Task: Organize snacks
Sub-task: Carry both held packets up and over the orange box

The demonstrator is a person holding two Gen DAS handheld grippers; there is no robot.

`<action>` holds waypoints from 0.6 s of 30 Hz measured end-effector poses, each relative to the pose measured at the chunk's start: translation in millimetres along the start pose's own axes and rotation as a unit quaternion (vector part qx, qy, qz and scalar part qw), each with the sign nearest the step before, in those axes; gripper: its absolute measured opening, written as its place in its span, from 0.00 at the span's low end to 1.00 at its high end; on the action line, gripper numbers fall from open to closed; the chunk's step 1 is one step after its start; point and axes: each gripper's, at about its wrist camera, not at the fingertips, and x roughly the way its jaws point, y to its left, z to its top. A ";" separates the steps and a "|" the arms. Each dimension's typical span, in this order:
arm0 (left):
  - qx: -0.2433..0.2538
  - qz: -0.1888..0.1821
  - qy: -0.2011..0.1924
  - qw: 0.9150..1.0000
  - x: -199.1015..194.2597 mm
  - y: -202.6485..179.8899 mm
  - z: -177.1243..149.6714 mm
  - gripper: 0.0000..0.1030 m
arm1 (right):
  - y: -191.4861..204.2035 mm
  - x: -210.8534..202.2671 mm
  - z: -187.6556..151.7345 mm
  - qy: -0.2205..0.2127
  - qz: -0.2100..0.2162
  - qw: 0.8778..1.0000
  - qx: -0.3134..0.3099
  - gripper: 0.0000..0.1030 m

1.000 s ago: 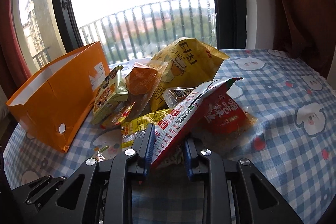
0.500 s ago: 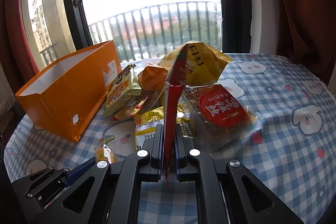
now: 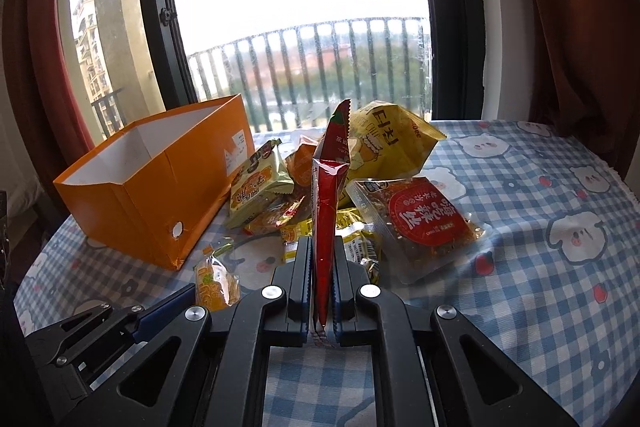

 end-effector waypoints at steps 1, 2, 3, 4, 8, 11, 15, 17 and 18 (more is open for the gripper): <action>0.001 0.000 -0.004 1.000 -3.0 -0.8 0.9 0.31 | 0.5 -2.9 0.9 -0.003 0.000 1.000 0.000 0.10; 0.003 0.001 -0.007 1.000 -4.7 -1.9 3.2 0.31 | 1.0 -5.7 1.9 -0.007 0.001 1.000 -0.001 0.10; 0.004 0.000 -0.011 1.000 -8.7 -3.3 4.8 0.31 | 1.4 -8.5 3.2 -0.010 0.001 1.000 -0.001 0.10; 0.005 0.000 -0.014 1.000 -11.7 -4.4 6.6 0.31 | 2.0 -11.6 4.8 -0.013 0.001 1.000 -0.002 0.10; 0.011 0.000 -0.031 0.999 -22.4 -7.5 14.9 0.31 | 2.7 -22.7 11.6 -0.030 0.005 1.000 0.000 0.10; 0.013 0.006 -0.044 0.999 -30.4 -10.0 22.5 0.31 | 2.7 -29.9 18.2 -0.042 0.009 0.999 0.003 0.10; 0.012 0.011 -0.061 0.998 -40.1 -9.4 32.6 0.31 | 5.1 -37.8 28.0 -0.058 0.017 0.998 0.001 0.10; 0.011 0.011 -0.070 0.997 -44.7 -8.2 38.4 0.31 | 6.1 -41.4 33.7 -0.067 0.023 0.997 0.002 0.10; 0.010 0.012 -0.074 0.997 -46.0 -7.6 41.7 0.31 | 6.9 -43.0 36.9 -0.071 0.027 0.997 0.002 0.10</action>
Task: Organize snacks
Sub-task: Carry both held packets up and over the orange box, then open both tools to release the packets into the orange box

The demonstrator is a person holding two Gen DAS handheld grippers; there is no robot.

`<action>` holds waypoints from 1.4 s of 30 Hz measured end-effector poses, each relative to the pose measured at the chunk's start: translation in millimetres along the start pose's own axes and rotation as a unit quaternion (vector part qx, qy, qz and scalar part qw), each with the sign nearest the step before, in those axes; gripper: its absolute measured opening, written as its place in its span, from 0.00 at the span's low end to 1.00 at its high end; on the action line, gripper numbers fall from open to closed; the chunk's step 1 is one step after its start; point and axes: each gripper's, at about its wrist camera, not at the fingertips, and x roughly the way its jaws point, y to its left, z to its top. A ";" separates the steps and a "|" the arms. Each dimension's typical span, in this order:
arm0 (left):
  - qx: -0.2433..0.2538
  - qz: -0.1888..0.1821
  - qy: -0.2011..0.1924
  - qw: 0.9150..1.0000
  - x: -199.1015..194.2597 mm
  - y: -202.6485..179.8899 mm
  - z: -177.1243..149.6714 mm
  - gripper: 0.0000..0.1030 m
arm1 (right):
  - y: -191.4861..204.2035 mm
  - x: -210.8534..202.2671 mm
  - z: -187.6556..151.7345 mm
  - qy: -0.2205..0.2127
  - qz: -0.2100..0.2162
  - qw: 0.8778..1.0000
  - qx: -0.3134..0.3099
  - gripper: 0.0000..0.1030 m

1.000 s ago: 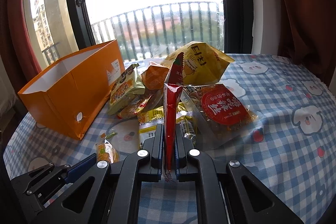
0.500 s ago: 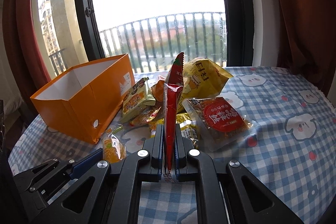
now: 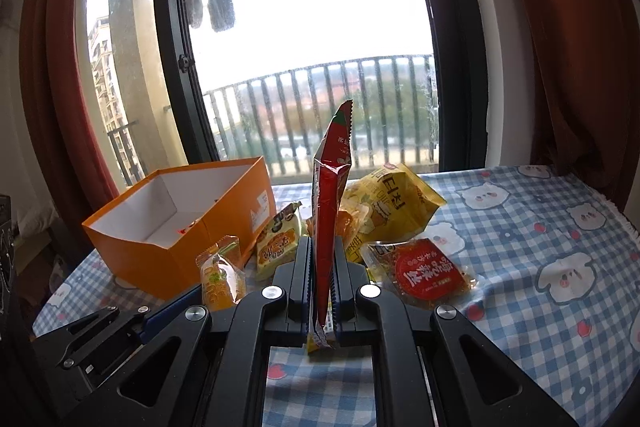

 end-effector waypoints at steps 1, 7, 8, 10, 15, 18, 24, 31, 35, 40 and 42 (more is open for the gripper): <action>-0.001 0.001 -0.005 1.000 -1.3 0.9 3.2 0.31 | 1.4 -1.0 3.5 -0.004 0.003 1.000 -0.001 0.10; -0.002 0.008 -0.026 1.000 -4.0 6.3 22.1 0.31 | 10.1 -2.2 22.3 -0.026 0.013 1.000 -0.008 0.10; -0.001 0.008 -0.028 1.000 -3.5 7.7 23.9 0.31 | 11.1 -1.5 24.5 -0.028 0.014 0.999 -0.009 0.10; -0.001 0.010 -0.033 0.999 -3.0 10.2 28.4 0.31 | 12.8 0.1 29.2 -0.032 0.014 0.999 -0.010 0.10; 0.000 0.014 -0.042 0.999 -1.7 18.5 35.3 0.32 | 20.6 6.1 38.6 -0.040 0.016 0.999 -0.015 0.10; -0.002 0.017 -0.046 0.999 0.3 25.9 38.0 0.32 | 27.1 11.2 43.3 -0.042 0.019 0.999 -0.019 0.10; -0.010 0.025 -0.048 0.998 5.6 43.0 44.3 0.32 | 43.6 25.8 51.9 -0.044 0.028 0.998 -0.027 0.10; -0.023 0.041 -0.051 0.998 12.9 68.3 52.6 0.32 | 68.8 47.2 59.1 -0.040 0.051 0.997 -0.036 0.10; -0.030 0.057 -0.056 0.996 14.7 84.0 54.8 0.32 | 83.1 60.1 62.3 -0.038 0.062 0.997 -0.041 0.10; -0.047 0.075 -0.056 0.995 22.1 110.7 59.3 0.32 | 104.5 80.6 67.2 -0.027 0.086 0.995 -0.045 0.10; -0.051 0.085 -0.055 0.994 26.1 121.3 61.1 0.32 | 113.1 91.5 68.0 -0.020 0.095 0.994 -0.045 0.10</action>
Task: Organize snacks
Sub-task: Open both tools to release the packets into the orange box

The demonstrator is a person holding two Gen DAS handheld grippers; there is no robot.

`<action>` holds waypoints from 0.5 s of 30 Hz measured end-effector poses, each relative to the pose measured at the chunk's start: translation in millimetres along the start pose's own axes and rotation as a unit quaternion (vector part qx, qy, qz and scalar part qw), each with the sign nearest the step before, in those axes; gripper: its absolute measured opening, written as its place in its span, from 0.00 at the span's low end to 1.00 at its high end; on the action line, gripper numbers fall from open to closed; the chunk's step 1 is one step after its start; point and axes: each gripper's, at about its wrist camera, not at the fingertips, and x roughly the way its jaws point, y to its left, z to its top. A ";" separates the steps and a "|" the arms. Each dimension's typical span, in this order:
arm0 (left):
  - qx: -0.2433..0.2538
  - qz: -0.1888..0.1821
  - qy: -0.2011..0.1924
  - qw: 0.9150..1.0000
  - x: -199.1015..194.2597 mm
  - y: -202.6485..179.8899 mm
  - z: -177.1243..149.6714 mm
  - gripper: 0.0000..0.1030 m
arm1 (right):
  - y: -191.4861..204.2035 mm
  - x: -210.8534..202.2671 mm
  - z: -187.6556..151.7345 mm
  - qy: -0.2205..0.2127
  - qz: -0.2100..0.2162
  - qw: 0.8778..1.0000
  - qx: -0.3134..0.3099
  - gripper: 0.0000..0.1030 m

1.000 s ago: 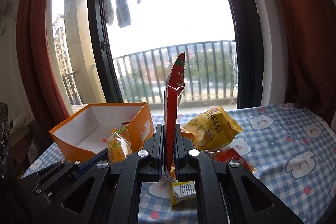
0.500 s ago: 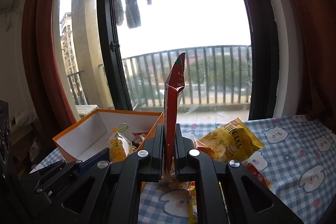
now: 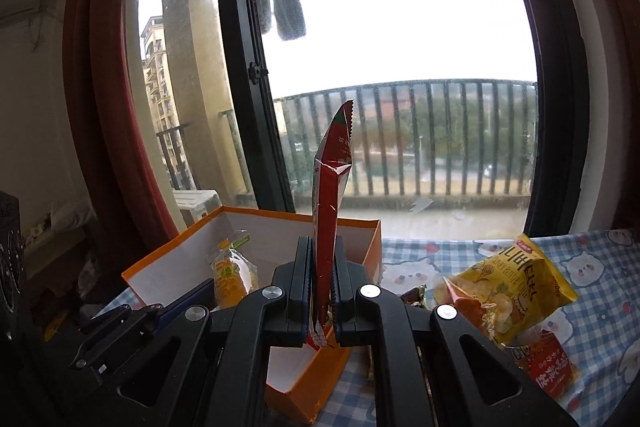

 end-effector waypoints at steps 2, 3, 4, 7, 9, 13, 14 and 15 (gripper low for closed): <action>-0.007 0.007 0.007 1.000 7.3 7.7 0.8 0.32 | 6.3 12.3 0.5 0.003 0.007 1.000 0.000 0.10; -0.012 0.011 0.011 1.000 11.7 13.1 1.1 0.32 | 9.3 18.5 0.6 0.005 0.008 1.000 0.000 0.10; -0.016 0.015 0.016 1.000 15.4 17.6 0.8 0.32 | 12.4 25.2 0.7 0.008 0.010 1.000 -0.001 0.10; -0.026 0.030 0.027 0.999 26.5 32.2 0.5 0.32 | 20.4 45.5 -1.0 0.021 0.023 1.000 0.003 0.10; -0.031 0.036 0.035 0.998 32.4 41.6 -0.1 0.32 | 26.3 59.1 -2.1 0.030 0.034 0.999 0.006 0.10; -0.049 0.055 0.049 0.996 44.5 59.9 -3.0 0.34 | 40.8 83.6 -5.6 0.053 0.047 0.997 0.000 0.10; -0.052 0.060 0.052 0.996 46.7 62.9 -4.5 0.35 | 44.5 91.6 -6.6 0.067 0.049 0.997 0.000 0.10; -0.053 0.062 0.057 0.995 49.7 65.1 -5.9 0.36 | 47.2 98.2 -8.2 0.079 0.050 0.996 -0.001 0.10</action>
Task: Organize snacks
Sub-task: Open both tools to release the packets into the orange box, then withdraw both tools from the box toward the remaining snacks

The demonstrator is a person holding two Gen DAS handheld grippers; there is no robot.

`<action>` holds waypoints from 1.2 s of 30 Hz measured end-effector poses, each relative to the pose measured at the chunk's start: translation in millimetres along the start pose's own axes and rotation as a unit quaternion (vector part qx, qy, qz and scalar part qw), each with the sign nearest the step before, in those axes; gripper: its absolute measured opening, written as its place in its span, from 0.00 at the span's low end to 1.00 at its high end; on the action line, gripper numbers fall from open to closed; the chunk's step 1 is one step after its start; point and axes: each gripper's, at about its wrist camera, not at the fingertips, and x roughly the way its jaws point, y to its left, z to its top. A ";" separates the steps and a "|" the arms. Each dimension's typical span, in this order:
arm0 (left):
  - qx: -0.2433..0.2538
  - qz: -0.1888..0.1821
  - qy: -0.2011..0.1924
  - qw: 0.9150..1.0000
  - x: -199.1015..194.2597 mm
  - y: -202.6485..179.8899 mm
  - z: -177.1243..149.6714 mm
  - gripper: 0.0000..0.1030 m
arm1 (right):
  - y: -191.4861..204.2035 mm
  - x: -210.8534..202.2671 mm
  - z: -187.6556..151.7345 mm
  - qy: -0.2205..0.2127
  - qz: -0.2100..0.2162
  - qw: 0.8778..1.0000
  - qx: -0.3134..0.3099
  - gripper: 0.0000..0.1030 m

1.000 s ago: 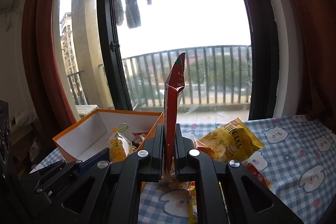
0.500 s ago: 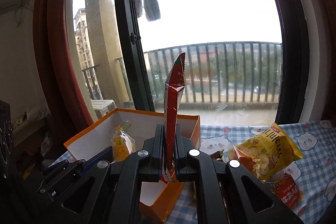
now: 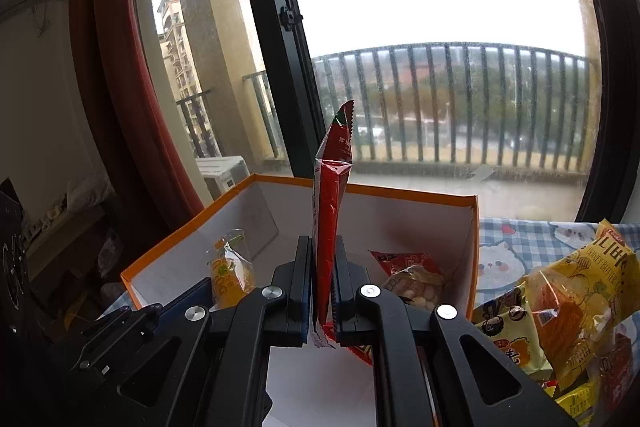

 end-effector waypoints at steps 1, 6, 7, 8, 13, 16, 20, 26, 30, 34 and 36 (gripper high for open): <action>-0.001 -0.001 0.007 1.000 3.0 0.8 -1.5 0.36 | 1.8 5.1 -1.7 0.008 0.000 1.000 0.000 0.10; 0.004 0.006 0.005 1.000 5.9 -0.4 -4.1 0.43 | 2.8 19.8 -10.6 0.033 0.003 0.999 0.000 0.11; 0.003 0.007 0.005 1.000 4.2 -1.3 -3.8 0.53 | 3.9 20.7 -9.6 0.036 0.003 0.999 -0.004 0.11; 0.001 0.011 0.009 1.000 4.4 -1.1 -3.5 0.61 | 5.1 20.1 -9.0 0.036 0.001 0.999 -0.009 0.13; -0.012 -0.004 0.003 1.000 3.7 5.4 1.4 0.84 | 5.4 10.4 -6.6 0.010 -0.022 1.000 -0.017 0.77; -0.007 0.000 0.005 1.000 4.0 5.0 1.0 0.85 | 3.7 7.4 -5.6 0.009 -0.026 0.999 -0.019 0.84; -0.004 -0.001 0.009 1.000 2.1 3.2 2.5 0.85 | 1.8 5.6 -5.0 0.018 -0.026 0.999 -0.017 0.88; 0.000 -0.008 0.006 1.000 -12.3 -3.4 -0.9 0.86 | -0.4 -9.6 -4.9 0.010 -0.030 0.999 -0.013 0.95; 0.002 -0.016 0.007 1.000 -20.9 -9.9 -4.6 0.86 | -4.3 -23.6 -7.0 0.007 -0.034 0.999 -0.012 0.96; 0.006 -0.023 0.005 1.000 -31.5 -20.3 -8.0 0.86 | -7.7 -37.3 -9.1 0.006 -0.040 0.999 -0.014 0.97; 0.009 -0.023 0.000 1.000 -37.7 -24.2 -11.0 0.86 | -8.7 -45.5 -9.9 0.003 -0.042 0.999 -0.019 0.97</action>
